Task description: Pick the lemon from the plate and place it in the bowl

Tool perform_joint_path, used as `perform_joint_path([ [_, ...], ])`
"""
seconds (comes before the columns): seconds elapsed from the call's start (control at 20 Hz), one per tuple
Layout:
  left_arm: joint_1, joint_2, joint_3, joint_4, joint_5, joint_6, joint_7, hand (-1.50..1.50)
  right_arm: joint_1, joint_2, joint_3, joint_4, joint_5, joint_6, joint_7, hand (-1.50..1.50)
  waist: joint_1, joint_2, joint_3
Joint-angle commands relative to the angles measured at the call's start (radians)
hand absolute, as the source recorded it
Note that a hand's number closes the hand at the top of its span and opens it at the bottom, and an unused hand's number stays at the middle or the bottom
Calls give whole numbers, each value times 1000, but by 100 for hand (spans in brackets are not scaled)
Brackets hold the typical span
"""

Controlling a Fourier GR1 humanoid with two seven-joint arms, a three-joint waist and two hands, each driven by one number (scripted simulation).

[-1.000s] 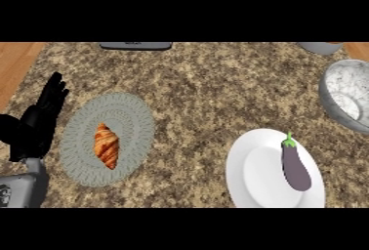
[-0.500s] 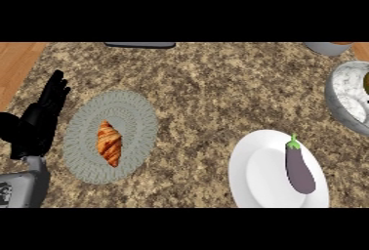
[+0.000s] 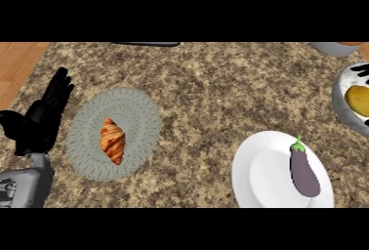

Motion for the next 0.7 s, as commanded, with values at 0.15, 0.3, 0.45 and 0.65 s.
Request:
perform_joint_path([
  [0.15, 12, -2, 4, -13, 11, -5, 8, 0, -77, -16, -177, 146, -197, 279, -54, -150, -11, -7, 2],
  [0.3, 14, -14, -6, -3, -11, 14, -13, 0, -101, -19, -269, 197, -296, 355, -14, -150, -11, 2, 4],
  [0.45, -7, 7, 21, -5, 5, 10, 8, 0, -110, -85, -315, 228, -347, 461, 35, -150, -23, -1, 4],
  [0.65, -15, 5, 14, -20, -3, 15, 18, 0, -97, -160, -328, 236, -363, 516, 110, -150, -15, 7, 7],
])
